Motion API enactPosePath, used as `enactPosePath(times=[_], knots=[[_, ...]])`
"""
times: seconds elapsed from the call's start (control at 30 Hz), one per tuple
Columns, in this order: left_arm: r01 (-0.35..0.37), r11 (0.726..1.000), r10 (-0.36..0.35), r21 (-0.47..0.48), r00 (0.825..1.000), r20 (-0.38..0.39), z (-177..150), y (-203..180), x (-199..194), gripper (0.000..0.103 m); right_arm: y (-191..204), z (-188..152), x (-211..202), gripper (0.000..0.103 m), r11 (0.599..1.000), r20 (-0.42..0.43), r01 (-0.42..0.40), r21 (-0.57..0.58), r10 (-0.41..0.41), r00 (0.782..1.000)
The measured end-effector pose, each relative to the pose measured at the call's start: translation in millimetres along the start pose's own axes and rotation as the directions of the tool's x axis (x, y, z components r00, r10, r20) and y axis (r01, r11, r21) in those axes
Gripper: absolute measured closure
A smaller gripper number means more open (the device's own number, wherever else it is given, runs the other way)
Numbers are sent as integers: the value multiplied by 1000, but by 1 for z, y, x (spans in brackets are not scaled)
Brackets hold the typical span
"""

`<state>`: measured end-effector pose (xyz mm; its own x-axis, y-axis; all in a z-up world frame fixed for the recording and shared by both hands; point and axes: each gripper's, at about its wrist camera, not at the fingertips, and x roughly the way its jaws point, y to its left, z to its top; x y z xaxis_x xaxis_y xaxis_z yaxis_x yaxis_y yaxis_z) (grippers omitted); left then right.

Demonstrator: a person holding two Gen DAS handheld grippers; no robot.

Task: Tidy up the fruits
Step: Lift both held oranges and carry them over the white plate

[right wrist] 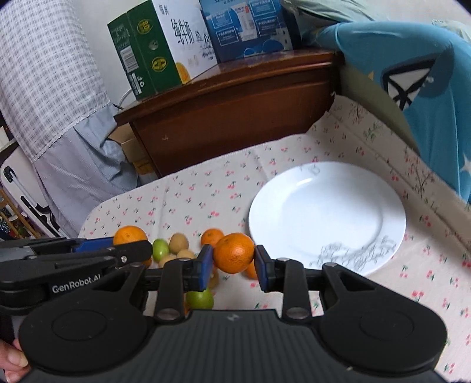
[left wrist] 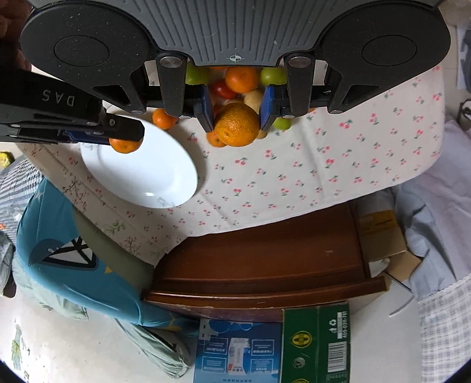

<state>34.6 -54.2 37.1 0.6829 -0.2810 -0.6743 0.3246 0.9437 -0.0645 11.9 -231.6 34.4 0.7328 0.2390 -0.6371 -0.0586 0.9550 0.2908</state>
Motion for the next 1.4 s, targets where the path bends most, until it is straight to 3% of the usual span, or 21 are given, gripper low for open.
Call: enactPosePath(times=[0.3,0.73,1.17,1.4], knots=[[59,998,-58,13,998,-6,17,-9,20,73,-29,16,1,73,993,4,6,115,-7,1000],[90,995,-89,41,995,-45,29,-25,52,73,-49,21,7,73,984,-15,86,157,-85,996],[113,989,-101,91,987,-124,26,-47,86,72,-72,21,25,73,953,-94,200,228,-183,979],[125,987,-109,105,983,-147,26,-56,98,72,-87,18,32,73,931,-129,219,292,-189,973]])
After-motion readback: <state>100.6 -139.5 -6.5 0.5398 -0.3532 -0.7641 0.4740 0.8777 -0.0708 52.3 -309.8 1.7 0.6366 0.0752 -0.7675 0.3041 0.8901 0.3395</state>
